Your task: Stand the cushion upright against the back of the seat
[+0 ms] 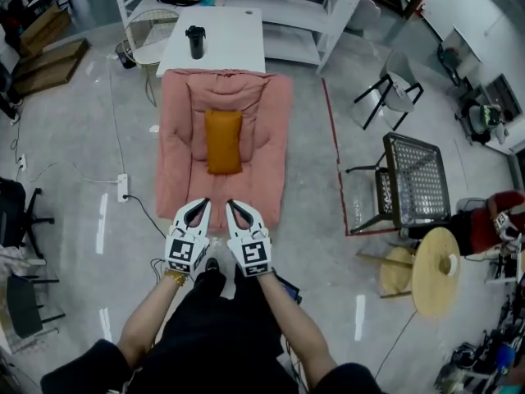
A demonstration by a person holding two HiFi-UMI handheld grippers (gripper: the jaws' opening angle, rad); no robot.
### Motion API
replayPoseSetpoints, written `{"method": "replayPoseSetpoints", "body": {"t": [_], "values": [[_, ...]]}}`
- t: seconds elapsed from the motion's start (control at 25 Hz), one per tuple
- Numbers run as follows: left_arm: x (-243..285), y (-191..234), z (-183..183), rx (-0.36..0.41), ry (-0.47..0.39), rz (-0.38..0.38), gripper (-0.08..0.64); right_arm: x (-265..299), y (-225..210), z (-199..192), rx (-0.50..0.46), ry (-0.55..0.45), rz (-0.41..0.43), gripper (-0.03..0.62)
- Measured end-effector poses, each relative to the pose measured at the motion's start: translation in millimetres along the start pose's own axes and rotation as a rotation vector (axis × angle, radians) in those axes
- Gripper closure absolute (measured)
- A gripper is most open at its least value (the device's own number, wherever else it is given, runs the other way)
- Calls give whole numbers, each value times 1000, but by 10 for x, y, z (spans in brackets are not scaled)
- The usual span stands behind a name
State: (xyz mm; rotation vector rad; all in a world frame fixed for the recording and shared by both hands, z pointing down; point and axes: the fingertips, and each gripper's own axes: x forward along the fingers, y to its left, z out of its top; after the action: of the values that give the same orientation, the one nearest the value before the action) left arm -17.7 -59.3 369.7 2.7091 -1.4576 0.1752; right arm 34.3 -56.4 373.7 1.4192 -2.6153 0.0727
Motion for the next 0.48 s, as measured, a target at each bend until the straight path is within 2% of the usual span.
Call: {"method": "replayPoseSetpoints", "body": {"t": [0.2, 0.48], "values": [[-297, -147, -81, 17, 14, 3, 548, -284, 250, 33, -3, -10, 2, 574], [-642, -532, 7, 22, 14, 71, 548, -759, 333, 46, 0, -36, 57, 574]]}}
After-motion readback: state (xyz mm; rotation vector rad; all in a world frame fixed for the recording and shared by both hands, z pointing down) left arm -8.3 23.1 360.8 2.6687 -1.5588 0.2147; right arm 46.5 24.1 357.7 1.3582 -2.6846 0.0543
